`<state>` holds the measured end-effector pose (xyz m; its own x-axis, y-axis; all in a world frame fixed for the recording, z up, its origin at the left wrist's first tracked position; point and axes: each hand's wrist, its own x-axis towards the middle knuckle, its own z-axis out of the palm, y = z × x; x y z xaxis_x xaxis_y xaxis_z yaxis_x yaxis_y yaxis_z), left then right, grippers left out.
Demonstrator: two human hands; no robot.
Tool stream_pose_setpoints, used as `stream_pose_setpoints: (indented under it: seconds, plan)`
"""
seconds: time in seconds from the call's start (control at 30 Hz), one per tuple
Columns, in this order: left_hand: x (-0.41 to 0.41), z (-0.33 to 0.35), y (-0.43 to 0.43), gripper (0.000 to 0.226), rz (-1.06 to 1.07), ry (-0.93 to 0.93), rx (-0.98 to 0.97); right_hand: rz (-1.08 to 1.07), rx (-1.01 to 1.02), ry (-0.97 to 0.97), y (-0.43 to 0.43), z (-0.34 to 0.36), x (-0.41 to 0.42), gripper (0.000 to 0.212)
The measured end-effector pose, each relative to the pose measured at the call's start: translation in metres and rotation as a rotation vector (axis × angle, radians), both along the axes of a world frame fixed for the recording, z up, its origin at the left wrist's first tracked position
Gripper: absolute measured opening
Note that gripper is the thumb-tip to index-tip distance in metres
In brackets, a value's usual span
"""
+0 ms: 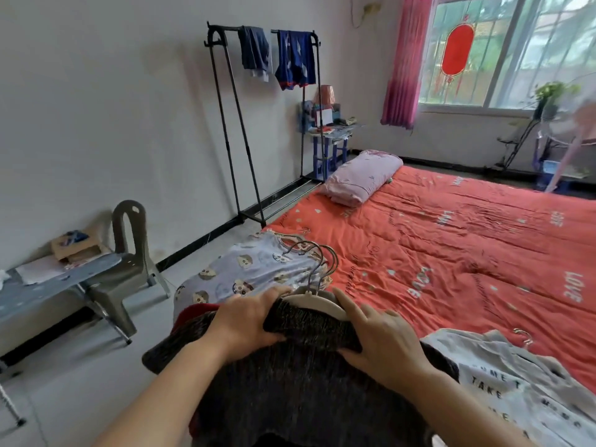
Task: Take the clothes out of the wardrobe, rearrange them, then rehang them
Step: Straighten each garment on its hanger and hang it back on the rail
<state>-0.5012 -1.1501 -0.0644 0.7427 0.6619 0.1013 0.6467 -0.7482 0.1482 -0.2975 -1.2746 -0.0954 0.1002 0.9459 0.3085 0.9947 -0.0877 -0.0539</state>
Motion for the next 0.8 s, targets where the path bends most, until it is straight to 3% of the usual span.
stream_pose_setpoints:
  seconds: [0.17, 0.67, 0.8]
  plan:
    - [0.04, -0.02, 0.074, 0.077, -0.112, 0.047, -0.065, -0.073, -0.09, 0.054, 0.048, -0.016, 0.02, 0.099]
    - [0.194, -0.134, 0.271, 0.08, -0.461, -0.009, -0.284, -0.474, -0.244, 0.099, 0.188, -0.093, 0.105, 0.112]
    - [0.246, -0.163, 0.297, 0.082, -0.467, 0.055, -0.293, -0.46, -0.27, 0.193, 0.211, -0.121, 0.152, 0.095]
